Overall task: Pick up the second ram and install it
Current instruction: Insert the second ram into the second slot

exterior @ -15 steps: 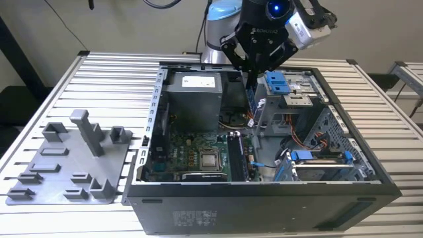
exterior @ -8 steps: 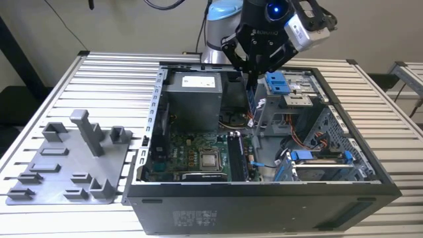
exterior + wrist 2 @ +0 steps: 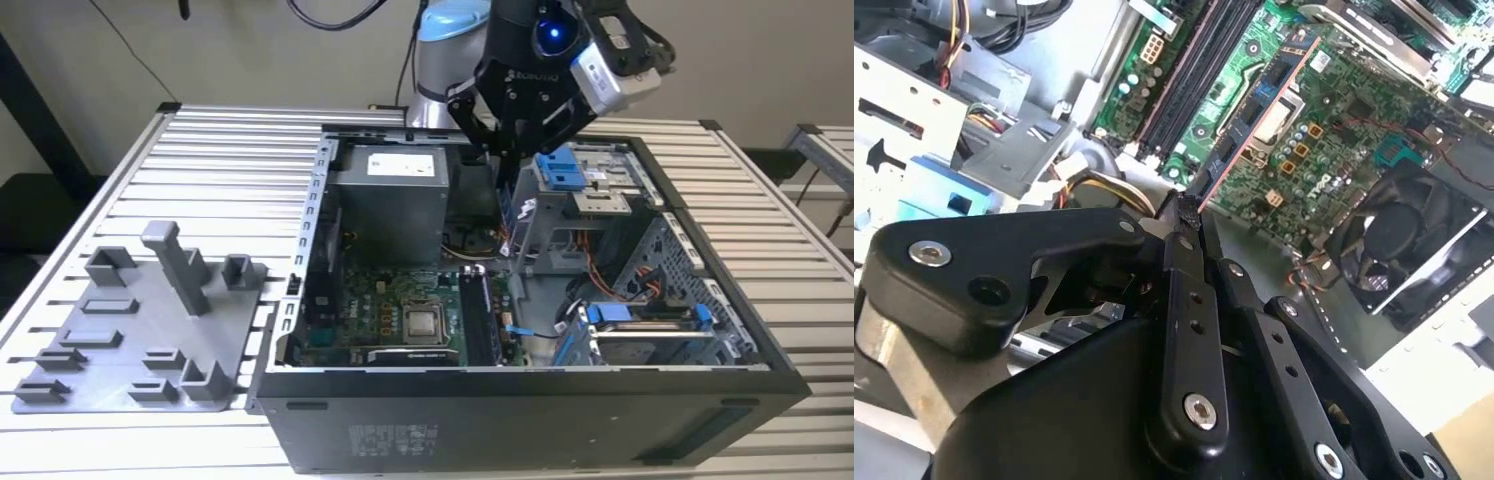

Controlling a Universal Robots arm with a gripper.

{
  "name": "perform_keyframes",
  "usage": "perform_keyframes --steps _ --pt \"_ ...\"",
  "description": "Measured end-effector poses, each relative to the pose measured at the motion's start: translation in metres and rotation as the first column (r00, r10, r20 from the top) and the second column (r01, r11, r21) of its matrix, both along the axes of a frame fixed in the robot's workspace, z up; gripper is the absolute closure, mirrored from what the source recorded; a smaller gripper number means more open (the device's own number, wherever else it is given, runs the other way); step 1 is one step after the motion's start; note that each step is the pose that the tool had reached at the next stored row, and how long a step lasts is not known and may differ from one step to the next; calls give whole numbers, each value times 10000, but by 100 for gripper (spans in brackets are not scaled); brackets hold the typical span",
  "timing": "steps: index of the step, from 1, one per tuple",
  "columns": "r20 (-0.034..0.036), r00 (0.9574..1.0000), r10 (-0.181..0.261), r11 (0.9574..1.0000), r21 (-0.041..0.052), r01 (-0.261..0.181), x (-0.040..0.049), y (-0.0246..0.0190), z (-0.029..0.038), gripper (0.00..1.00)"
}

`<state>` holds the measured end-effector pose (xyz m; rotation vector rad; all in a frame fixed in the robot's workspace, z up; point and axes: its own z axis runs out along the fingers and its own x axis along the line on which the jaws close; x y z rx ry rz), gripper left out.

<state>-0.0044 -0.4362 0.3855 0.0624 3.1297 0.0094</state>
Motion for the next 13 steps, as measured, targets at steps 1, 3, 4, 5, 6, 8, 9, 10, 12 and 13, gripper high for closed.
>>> perform_keyframes --steps 1,3,4,5,6,8,9,10,12,13 --pt "2 10000 0 10000 1 0 0 0 -10 86" --pt "2 10000 0 10000 0 0 0 0 -25 86" --pt "2 10000 0 10000 -1 0 0 0 -30 86" --pt "3 10000 0 10000 0 0 0 0 -37 86" --pt "3 10000 -2 10000 0 2 0 0 -48 86" --pt "3 10000 -1 10000 1 1 2 0 -72 86" --pt "3 10000 0 10000 0 0 3 0 -85 86" --pt "3 10000 -1 10000 1 1 4 0 -97 86" --pt "3 10000 1 10000 0 -1 9 0 -123 86" --pt "3 10000 0 10000 0 0 12 0 -135 86"
